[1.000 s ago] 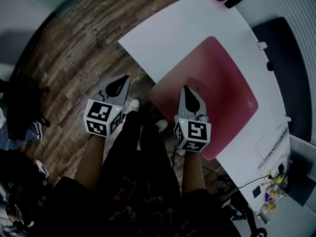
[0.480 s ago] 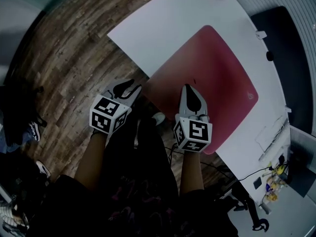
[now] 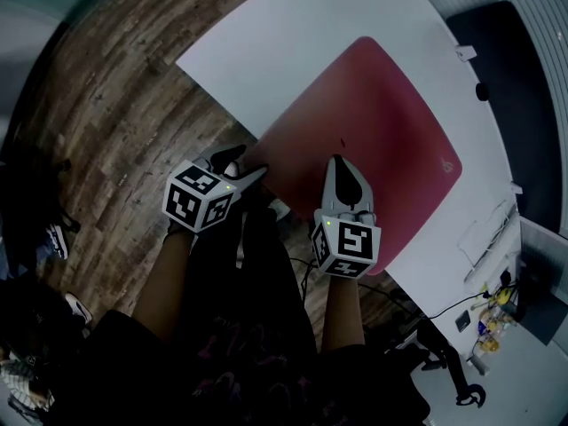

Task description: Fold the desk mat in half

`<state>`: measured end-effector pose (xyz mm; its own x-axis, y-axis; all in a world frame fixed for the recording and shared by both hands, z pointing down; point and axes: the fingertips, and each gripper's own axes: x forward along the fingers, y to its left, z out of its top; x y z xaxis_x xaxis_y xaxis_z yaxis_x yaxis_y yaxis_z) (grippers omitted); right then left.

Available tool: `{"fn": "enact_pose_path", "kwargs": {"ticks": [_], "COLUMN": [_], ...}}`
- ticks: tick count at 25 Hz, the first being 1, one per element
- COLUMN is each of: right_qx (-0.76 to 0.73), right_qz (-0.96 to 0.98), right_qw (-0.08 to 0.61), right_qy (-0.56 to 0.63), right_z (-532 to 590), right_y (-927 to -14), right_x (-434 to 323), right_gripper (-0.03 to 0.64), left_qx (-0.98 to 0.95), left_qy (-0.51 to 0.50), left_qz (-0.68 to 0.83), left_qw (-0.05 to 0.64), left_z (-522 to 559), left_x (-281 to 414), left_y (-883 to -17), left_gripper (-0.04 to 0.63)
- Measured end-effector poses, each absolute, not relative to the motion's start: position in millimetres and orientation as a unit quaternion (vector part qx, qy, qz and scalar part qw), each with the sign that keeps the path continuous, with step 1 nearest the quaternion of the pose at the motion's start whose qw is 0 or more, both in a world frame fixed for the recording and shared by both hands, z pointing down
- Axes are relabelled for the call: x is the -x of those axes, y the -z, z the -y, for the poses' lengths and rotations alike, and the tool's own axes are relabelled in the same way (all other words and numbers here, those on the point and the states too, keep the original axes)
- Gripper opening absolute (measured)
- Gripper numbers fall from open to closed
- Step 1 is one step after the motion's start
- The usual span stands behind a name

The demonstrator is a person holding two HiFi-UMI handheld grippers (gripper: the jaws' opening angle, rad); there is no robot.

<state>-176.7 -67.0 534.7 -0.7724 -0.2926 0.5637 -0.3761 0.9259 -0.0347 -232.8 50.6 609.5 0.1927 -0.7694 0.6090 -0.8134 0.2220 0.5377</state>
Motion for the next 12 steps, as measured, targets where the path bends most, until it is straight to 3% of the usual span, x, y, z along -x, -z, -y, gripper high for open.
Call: {"fn": "enact_pose_path", "kwargs": {"ticks": [2, 4, 8, 12], "right_qx": [-0.183, -0.186, -0.190, -0.197], "right_qz": [0.938, 0.938, 0.939, 0.940], "right_qw": [0.287, 0.284, 0.279, 0.267], "right_qy": [-0.071, -0.071, -0.069, -0.076], "right_z": [69.9, 71.3, 73.2, 77.3], "right_y": [-534.4, -532.7, -529.7, -523.4], "right_x": [174.8, 174.5, 173.3, 167.8], "right_gripper": [0.008, 0.008, 0.008, 0.008], "left_qx": [-0.627, -0.628, -0.623, -0.628], "left_qy": [-0.036, -0.056, -0.066, -0.085], "left_qz": [0.632, 0.636, 0.642, 0.644], "left_qw": [0.454, 0.446, 0.443, 0.429], "left_z": [-48.2, -48.2, -52.4, -53.8], "left_x": [231.3, 232.1, 236.7, 234.8], "left_y": [-608.4, -606.0, -602.1, -588.9], "left_gripper": [0.246, 0.163, 0.079, 0.032]}}
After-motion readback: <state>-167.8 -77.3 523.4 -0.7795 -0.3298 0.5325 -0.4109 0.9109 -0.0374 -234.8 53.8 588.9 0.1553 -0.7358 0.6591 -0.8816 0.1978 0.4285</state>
